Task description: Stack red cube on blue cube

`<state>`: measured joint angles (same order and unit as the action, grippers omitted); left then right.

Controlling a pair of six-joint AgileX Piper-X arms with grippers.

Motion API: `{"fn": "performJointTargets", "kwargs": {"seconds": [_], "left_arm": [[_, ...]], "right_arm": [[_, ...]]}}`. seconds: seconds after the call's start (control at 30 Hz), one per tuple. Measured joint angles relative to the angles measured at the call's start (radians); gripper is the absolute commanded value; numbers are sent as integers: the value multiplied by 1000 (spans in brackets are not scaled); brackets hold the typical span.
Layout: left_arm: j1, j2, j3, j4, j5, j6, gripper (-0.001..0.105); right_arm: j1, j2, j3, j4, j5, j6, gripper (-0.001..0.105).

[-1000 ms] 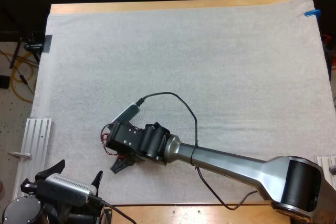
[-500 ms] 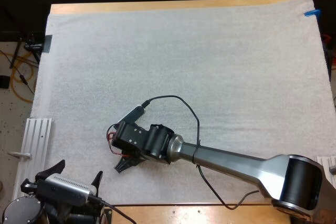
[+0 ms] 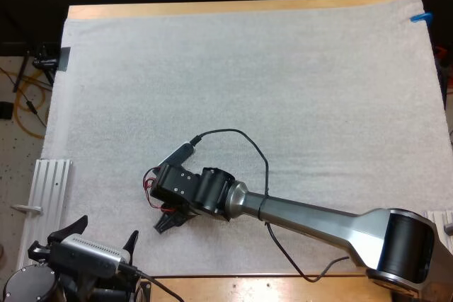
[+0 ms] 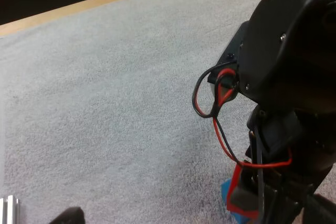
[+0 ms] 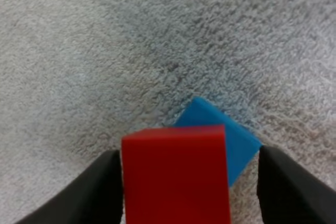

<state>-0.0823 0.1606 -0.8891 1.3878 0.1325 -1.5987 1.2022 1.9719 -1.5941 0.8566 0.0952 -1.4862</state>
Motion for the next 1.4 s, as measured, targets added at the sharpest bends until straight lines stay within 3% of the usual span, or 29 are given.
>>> {"fn": "performJointTargets", "kwargs": {"seconds": [0.47, 0.57, 1.0, 1.27, 1.4], "left_arm": [[0, 0, 0, -14, 0, 0, 76], [0, 0, 0, -49, 0, 0, 76], [0, 132, 0, -270, 1, -9, 76], [0, 213, 0, -356, 1, -9, 76], [0, 235, 0, -410, 1, -12, 76]], "right_arm": [[-29, -206, 0, -6, 2, -75, 54], [-119, -240, 0, -15, -23, -93, 54], [-720, -394, 22, -60, -50, -184, 54], [-989, -703, 266, -94, -64, -251, 54], [-1103, -958, 424, -94, -68, -296, 54]]}}
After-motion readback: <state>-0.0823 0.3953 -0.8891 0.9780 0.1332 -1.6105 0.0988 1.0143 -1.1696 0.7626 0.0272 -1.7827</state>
